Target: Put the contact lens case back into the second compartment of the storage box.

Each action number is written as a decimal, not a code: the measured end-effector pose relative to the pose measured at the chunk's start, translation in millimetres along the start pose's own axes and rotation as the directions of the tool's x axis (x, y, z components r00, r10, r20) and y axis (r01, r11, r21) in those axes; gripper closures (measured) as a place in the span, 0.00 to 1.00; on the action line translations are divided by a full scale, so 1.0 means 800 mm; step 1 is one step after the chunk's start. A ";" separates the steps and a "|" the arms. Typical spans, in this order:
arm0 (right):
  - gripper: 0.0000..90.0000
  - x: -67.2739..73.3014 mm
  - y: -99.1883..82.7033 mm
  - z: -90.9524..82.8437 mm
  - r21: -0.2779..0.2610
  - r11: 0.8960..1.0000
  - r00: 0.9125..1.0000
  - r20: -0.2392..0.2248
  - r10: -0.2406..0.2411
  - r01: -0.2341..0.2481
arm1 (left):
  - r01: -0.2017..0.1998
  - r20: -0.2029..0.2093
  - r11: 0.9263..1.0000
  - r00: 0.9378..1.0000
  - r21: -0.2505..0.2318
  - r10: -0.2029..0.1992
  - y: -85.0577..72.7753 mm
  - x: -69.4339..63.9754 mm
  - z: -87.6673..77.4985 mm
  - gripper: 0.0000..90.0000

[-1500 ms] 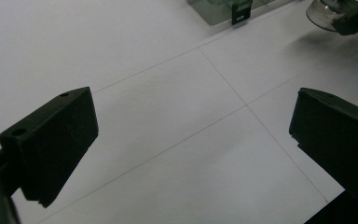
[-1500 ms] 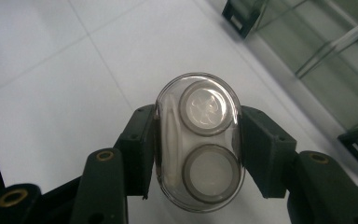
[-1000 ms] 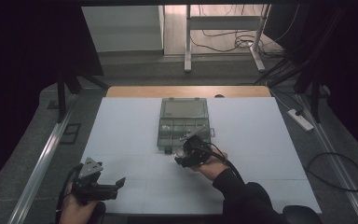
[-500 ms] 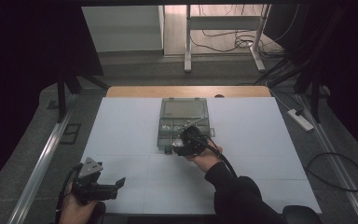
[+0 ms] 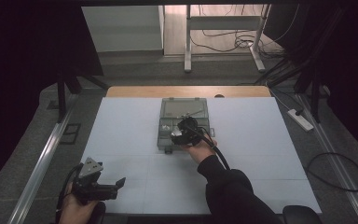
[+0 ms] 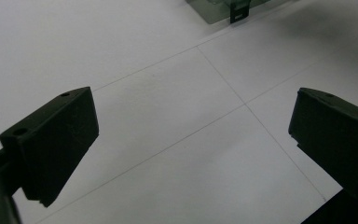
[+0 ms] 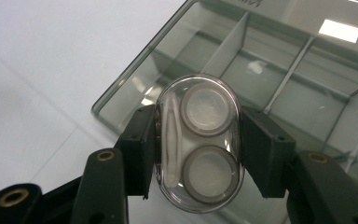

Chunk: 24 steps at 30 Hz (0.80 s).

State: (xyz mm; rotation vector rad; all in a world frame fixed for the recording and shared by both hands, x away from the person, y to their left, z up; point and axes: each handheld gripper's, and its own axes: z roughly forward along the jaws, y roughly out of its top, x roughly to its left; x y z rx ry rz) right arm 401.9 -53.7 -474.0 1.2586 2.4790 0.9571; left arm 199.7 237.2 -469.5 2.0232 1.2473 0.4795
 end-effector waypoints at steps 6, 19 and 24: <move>0.54 -0.006 0.013 0.007 -0.012 0.999 0.999 0.012 0.048 -0.048 | -0.001 0.002 1.000 1.000 0.000 0.001 0.000 0.000 0.000 0.02; 0.54 -0.018 0.035 0.027 -0.034 0.990 0.989 0.044 0.141 -0.139 | -0.002 0.006 1.000 1.000 0.000 0.002 0.000 0.000 0.000 0.02; 0.54 -0.022 0.042 0.034 -0.049 0.983 0.981 0.064 0.181 -0.178 | -0.003 0.007 1.000 1.000 0.001 0.003 0.000 0.000 0.000 0.02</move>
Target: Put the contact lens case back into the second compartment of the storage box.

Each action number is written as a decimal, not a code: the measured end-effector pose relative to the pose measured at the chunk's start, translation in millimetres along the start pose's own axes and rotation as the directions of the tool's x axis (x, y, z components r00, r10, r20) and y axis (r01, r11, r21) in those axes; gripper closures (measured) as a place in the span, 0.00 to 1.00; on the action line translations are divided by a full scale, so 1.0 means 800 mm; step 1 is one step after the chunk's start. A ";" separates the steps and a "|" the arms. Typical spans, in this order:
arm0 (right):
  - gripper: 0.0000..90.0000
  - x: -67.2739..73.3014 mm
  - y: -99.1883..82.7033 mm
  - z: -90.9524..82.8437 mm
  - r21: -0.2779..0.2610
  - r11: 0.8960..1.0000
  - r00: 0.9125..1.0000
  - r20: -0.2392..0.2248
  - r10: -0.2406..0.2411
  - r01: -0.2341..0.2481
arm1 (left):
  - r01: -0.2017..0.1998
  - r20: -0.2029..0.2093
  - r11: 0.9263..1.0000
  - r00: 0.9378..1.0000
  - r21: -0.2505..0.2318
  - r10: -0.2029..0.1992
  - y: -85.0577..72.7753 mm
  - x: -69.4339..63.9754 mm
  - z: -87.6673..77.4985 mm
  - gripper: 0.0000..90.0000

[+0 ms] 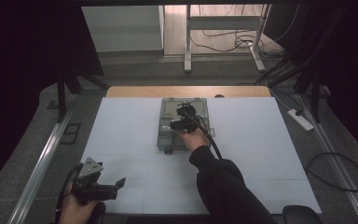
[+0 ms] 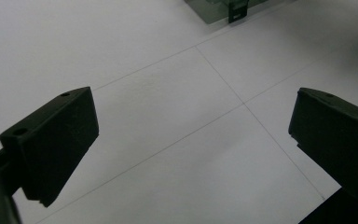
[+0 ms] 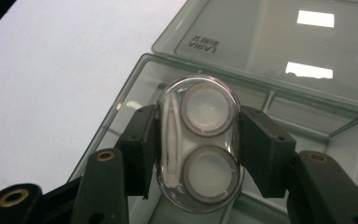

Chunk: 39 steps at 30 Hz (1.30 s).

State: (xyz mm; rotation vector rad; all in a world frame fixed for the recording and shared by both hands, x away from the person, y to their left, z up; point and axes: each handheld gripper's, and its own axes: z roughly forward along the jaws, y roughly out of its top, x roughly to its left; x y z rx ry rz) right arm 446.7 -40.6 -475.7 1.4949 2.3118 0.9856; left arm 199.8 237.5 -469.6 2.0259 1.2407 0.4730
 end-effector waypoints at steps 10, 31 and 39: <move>0.54 0.001 0.008 0.014 -0.009 0.999 0.999 0.021 0.044 -0.044 | -0.001 0.001 1.000 1.000 0.001 0.001 0.000 0.000 0.000 0.02; 0.50 0.005 0.009 0.028 -0.005 0.999 0.996 0.076 0.050 -0.049 | -0.004 0.000 1.000 1.000 0.002 0.004 0.000 0.000 0.000 0.02; 0.46 0.006 0.009 0.029 0.001 1.000 0.997 0.073 0.022 -0.022 | -0.005 -0.001 1.000 1.000 0.002 0.005 0.000 -0.001 0.000 0.02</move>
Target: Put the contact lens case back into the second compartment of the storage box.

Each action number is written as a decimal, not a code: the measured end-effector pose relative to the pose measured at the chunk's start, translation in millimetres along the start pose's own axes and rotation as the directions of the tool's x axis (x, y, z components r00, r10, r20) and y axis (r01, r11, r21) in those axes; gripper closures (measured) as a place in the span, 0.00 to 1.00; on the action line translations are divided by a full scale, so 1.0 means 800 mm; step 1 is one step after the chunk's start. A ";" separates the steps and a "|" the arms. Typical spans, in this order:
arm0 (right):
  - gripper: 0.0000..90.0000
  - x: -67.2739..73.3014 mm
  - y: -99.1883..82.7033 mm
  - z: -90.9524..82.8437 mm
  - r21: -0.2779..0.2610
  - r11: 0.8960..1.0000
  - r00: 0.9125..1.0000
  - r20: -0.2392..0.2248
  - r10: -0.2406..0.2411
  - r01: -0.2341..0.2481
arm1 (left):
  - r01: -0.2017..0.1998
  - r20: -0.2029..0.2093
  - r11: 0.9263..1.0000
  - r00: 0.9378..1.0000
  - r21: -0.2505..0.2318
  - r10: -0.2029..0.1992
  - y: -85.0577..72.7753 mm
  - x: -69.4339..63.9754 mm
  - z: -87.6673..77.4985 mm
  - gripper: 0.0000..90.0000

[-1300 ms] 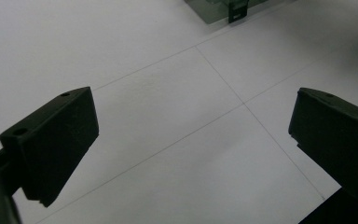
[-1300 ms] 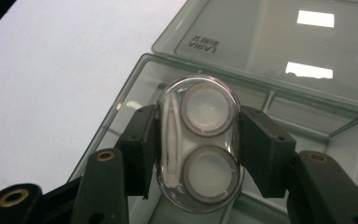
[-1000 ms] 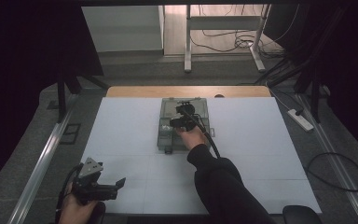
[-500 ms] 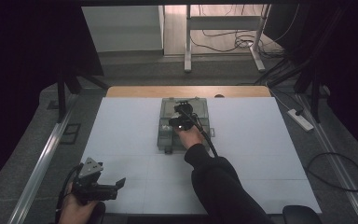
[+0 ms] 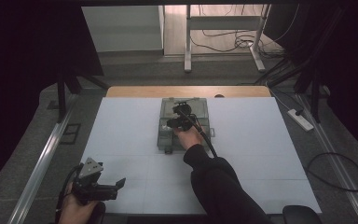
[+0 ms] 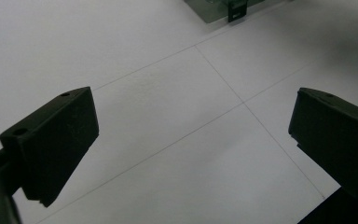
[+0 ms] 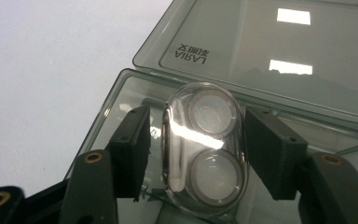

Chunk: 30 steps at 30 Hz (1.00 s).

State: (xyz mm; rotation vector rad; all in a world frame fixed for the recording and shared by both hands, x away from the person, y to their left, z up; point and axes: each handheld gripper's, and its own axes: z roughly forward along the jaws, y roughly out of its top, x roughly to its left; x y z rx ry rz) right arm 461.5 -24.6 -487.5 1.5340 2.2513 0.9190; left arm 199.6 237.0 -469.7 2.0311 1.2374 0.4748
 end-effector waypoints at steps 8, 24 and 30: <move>0.41 0.002 0.002 -0.001 -0.009 0.999 0.999 0.005 -0.033 0.033 | -0.001 0.000 1.000 1.000 0.001 0.001 0.000 0.000 0.000 0.02; 0.34 -0.004 0.001 -0.008 0.018 0.992 0.992 -0.033 -0.123 0.124 | -0.004 -0.001 1.000 1.000 0.003 0.004 0.000 0.000 0.000 0.02; 0.26 -0.010 -0.004 -0.017 0.020 0.986 0.985 -0.060 -0.162 0.164 | -0.004 -0.002 1.000 1.000 0.004 0.004 0.000 0.000 0.000 0.02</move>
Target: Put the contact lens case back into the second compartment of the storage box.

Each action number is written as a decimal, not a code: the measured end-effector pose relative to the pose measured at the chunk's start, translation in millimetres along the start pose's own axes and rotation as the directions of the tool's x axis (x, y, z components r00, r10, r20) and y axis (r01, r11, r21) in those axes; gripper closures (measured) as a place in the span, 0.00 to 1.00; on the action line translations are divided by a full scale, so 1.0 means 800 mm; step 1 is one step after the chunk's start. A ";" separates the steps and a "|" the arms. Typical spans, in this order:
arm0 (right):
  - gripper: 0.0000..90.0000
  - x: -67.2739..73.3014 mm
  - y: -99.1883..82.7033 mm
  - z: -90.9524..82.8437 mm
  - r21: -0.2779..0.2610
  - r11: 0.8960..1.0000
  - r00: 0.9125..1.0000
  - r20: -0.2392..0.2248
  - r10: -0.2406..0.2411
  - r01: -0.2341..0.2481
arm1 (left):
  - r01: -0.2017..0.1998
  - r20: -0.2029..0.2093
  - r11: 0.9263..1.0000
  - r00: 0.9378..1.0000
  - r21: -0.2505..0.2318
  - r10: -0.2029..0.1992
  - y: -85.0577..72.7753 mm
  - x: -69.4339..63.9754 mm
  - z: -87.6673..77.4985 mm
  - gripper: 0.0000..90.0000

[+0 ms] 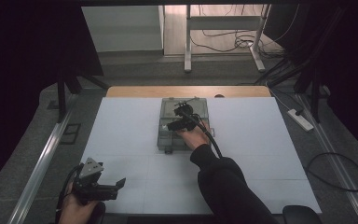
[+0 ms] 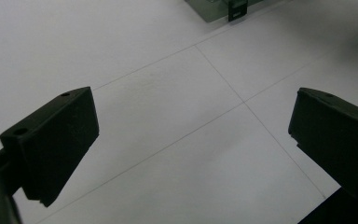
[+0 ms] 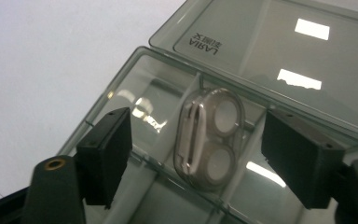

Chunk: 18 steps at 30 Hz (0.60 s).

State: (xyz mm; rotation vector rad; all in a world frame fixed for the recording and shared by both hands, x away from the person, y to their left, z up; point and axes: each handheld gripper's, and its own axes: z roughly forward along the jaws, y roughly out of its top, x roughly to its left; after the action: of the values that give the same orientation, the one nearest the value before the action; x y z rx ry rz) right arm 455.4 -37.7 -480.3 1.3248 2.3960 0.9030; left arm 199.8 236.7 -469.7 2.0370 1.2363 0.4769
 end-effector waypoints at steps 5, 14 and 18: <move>0.22 -0.005 -0.006 -0.009 -0.007 1.000 0.999 -0.046 -0.012 0.012 | 0.000 -0.001 1.000 1.000 0.001 0.000 0.000 0.000 0.000 0.02; 0.15 -0.007 -0.013 -0.020 0.002 0.999 0.995 -0.090 -0.042 0.042 | 0.000 -0.002 1.000 1.000 0.001 0.000 0.000 0.000 0.000 0.02; 0.12 -0.005 -0.015 -0.022 0.011 0.998 0.994 -0.091 -0.058 0.059 | 0.001 -0.002 1.000 1.000 0.001 -0.001 0.000 0.000 0.000 0.02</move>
State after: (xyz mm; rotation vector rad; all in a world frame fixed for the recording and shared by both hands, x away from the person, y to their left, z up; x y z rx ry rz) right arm 441.0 -52.5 -474.5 1.2368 2.4995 0.9507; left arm 199.9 236.4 -469.7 2.0372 1.2388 0.4782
